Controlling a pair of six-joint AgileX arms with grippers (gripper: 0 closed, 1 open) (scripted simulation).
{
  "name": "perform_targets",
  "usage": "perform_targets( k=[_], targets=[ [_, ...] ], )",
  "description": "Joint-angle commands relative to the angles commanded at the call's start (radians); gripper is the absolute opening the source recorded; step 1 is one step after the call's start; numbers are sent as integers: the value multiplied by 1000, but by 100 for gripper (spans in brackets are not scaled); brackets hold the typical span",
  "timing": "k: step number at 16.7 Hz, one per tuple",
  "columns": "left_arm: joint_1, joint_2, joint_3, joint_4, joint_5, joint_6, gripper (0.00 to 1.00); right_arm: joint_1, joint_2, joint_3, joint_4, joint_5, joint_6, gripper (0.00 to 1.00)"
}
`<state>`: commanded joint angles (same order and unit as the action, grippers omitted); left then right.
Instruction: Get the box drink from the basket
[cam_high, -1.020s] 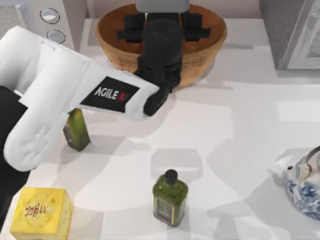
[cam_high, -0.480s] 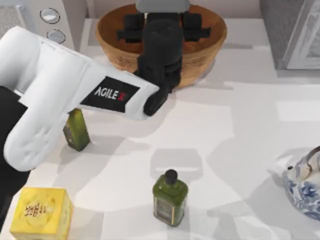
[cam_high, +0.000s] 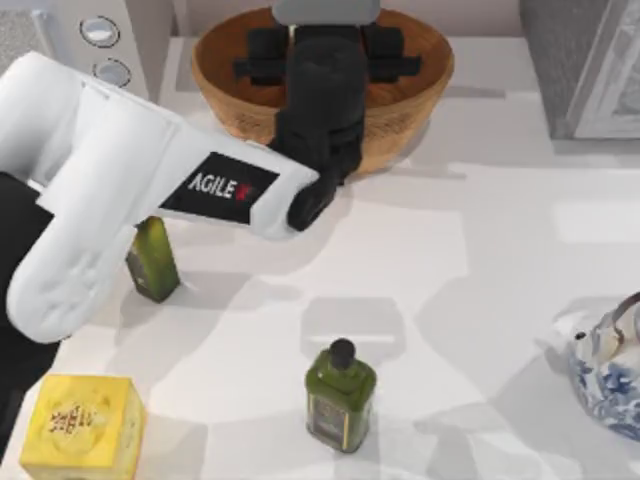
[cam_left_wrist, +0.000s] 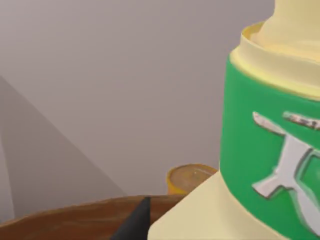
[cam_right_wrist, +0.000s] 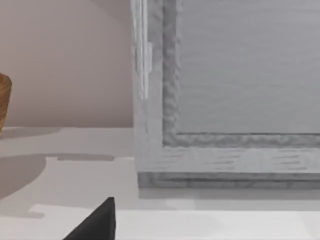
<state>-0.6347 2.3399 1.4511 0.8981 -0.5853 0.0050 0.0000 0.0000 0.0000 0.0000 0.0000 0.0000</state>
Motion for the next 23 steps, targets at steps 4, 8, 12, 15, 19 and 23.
perform_targets(
  k=[4, 8, 12, 15, 19, 23],
  targets=[
    [-1, -49, 54, -106, -1, 2, 0, 0, 0, 0, 0, 0, 0, 100],
    [0, -132, 144, -262, -4, 1, 0, 0, 0, 0, 0, 0, 0, 100],
    [-1, -205, 221, -413, -5, 1, 0, 0, 0, 0, 0, 0, 0, 100],
    [-1, -231, 249, -471, -5, 1, 0, 0, 0, 0, 0, 0, 0, 100],
    [0, -228, 248, -470, -6, 3, 0, 0, 0, 0, 0, 0, 0, 100],
    [17, -281, 195, -488, 13, 6, 0, 0, 0, 0, 0, 0, 0, 100]
  ],
)
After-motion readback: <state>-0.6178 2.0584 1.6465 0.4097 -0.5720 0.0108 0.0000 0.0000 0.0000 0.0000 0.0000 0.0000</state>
